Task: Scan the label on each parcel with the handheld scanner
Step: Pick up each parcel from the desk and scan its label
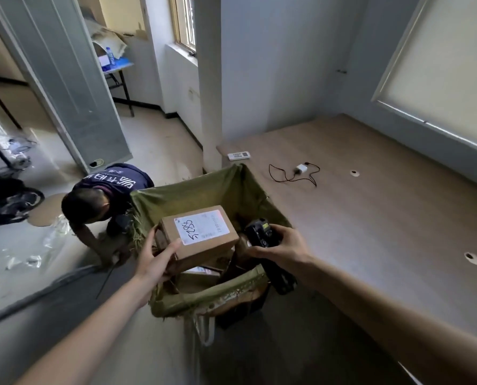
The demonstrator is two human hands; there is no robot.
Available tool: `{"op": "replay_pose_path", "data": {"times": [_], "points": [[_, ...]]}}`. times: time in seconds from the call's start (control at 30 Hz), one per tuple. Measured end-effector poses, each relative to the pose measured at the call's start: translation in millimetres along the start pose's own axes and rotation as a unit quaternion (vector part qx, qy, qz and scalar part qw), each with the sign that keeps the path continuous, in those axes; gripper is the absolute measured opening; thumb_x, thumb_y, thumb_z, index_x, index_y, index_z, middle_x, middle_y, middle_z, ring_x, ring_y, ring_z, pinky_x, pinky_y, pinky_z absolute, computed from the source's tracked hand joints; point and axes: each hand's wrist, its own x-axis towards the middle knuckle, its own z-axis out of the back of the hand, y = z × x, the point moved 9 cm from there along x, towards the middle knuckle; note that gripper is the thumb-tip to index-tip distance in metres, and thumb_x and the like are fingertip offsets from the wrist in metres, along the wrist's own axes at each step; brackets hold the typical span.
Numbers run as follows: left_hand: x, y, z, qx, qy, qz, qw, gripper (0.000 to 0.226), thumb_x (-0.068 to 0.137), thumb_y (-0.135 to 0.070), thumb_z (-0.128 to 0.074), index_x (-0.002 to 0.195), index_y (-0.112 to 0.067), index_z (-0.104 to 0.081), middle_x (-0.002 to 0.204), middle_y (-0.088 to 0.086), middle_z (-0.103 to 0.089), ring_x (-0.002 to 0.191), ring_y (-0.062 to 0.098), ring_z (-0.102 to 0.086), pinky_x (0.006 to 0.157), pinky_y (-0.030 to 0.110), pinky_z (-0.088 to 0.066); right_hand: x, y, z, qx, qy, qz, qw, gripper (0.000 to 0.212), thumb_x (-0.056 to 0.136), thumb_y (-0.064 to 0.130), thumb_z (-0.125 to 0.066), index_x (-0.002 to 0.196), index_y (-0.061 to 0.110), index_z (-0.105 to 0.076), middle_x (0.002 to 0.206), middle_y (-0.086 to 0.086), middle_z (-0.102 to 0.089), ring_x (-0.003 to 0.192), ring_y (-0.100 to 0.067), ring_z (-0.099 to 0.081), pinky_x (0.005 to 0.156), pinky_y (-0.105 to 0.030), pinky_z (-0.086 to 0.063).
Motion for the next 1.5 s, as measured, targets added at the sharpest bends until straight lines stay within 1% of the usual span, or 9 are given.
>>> {"op": "replay_pose_path", "data": {"times": [0.13, 0.23, 0.33, 0.43, 0.63, 0.83, 1.0, 1.23, 1.5], "points": [[27.0, 37.8, -10.4, 0.008, 0.008, 0.045, 0.999, 0.083, 0.085, -0.039, -0.079, 0.152, -0.049, -0.03, 0.146, 0.0, -0.046, 0.127, 0.032, -0.054, 0.094, 0.057, -0.054, 15.1, -29.4, 6.3, -0.025, -0.013, -0.031, 0.999, 0.063, 0.062, 0.049, -0.096, 0.116, 0.031, -0.069, 0.097, 0.015, -0.074, 0.084, -0.005, -0.072, 0.075, -0.024, -0.06], [44.1, 58.3, -9.6, 0.075, 0.006, 0.042, 0.996, 0.091, 0.078, -0.033, -0.083, 0.149, -0.053, -0.03, 0.149, 0.007, -0.048, 0.129, 0.032, -0.052, 0.106, 0.056, -0.046, 20.4, -45.1, 12.8, -0.027, -0.02, -0.05, 0.998, 0.074, 0.063, 0.047, -0.097, 0.129, 0.028, -0.068, 0.103, 0.01, -0.075, 0.09, -0.01, -0.073, 0.085, -0.033, -0.062], [49.2, 66.9, -10.7, 0.137, 0.001, 0.045, 0.99, 0.095, 0.083, -0.019, -0.079, 0.157, -0.038, -0.024, 0.159, 0.01, -0.035, 0.142, 0.034, -0.039, 0.115, 0.054, -0.036, 22.5, -53.4, 15.6, -0.033, -0.022, -0.066, 0.997, 0.082, 0.064, 0.047, -0.097, 0.136, 0.023, -0.065, 0.106, 0.007, -0.075, 0.092, -0.014, -0.074, 0.09, -0.04, -0.062], [50.8, 65.8, -13.7, 0.159, -0.005, 0.05, 0.986, 0.089, 0.088, -0.022, -0.075, 0.16, -0.03, -0.022, 0.164, 0.009, -0.027, 0.147, 0.034, -0.03, 0.116, 0.054, -0.031, 24.0, -56.1, 16.8, -0.031, -0.02, -0.071, 0.997, 0.077, 0.066, 0.045, -0.096, 0.134, 0.024, -0.066, 0.102, 0.008, -0.074, 0.089, -0.014, -0.074, 0.089, -0.041, -0.062], [50.9, 43.8, -23.3, 0.16, 0.016, 0.015, 0.987, 0.083, 0.084, -0.038, -0.075, 0.154, -0.035, -0.031, 0.159, 0.005, -0.037, 0.139, 0.033, -0.044, 0.109, 0.056, -0.043, 24.8, -54.7, 17.9, -0.028, -0.019, -0.068, 0.997, 0.091, 0.065, 0.047, -0.096, 0.144, 0.021, -0.059, 0.11, 0.004, -0.074, 0.091, -0.015, -0.074, 0.086, -0.038, -0.062], [33.0, -13.4, -68.8, 0.211, 0.077, -0.086, 0.971, 0.057, 0.094, -0.031, -0.069, 0.147, -0.024, -0.05, 0.158, 0.004, -0.04, 0.144, 0.027, -0.037, 0.114, 0.047, -0.035, 8.4, -47.3, 43.2, -0.026, -0.011, -0.052, 0.998, 0.07, 0.07, 0.041, -0.095, 0.131, 0.023, -0.066, 0.098, 0.009, -0.072, 0.077, -0.004, -0.068, 0.057, -0.012, -0.052], [3.8, -77.4, -142.4, 0.241, 0.129, -0.181, 0.945, 0.042, 0.094, -0.033, -0.07, 0.135, -0.025, -0.063, 0.165, 0.001, -0.025, 0.153, 0.026, -0.019, 0.12, 0.054, -0.022, -29.8, -47.5, 114.7, -0.036, -0.049, -0.035, 0.998, 0.077, 0.07, 0.051, -0.092, 0.139, 0.033, -0.063, 0.11, 0.007, -0.074, 0.091, -0.011, -0.072, 0.082, -0.031, -0.063], [-107.3, -158.1, -291.7, 0.192, 0.274, -0.239, 0.911, 0.057, 0.091, -0.046, -0.069, 0.143, -0.028, -0.055, 0.146, 0.0, -0.054, 0.137, 0.022, -0.047, 0.112, 0.042, -0.041, -135.9, -69.9, 267.7, -0.072, -0.18, -0.069, 0.979, 0.065, 0.071, 0.048, -0.092, 0.13, 0.031, -0.069, 0.095, 0.007, -0.075, 0.076, -0.001, -0.068, 0.054, -0.005, -0.044], [-321.0, -214.9, -497.0, 0.155, 0.418, -0.309, 0.84, 0.054, 0.09, -0.035, -0.075, 0.139, -0.02, -0.059, 0.135, 0.009, -0.063, 0.126, 0.019, -0.059, 0.11, 0.039, -0.045, -340.3, -141.9, 454.0, -0.1, -0.345, -0.17, 0.918, 0.064, 0.065, 0.055, -0.09, 0.123, 0.034, -0.071, 0.104, 0.008, -0.074, 0.095, -0.015, -0.068, 0.075, -0.022, -0.047]]}}
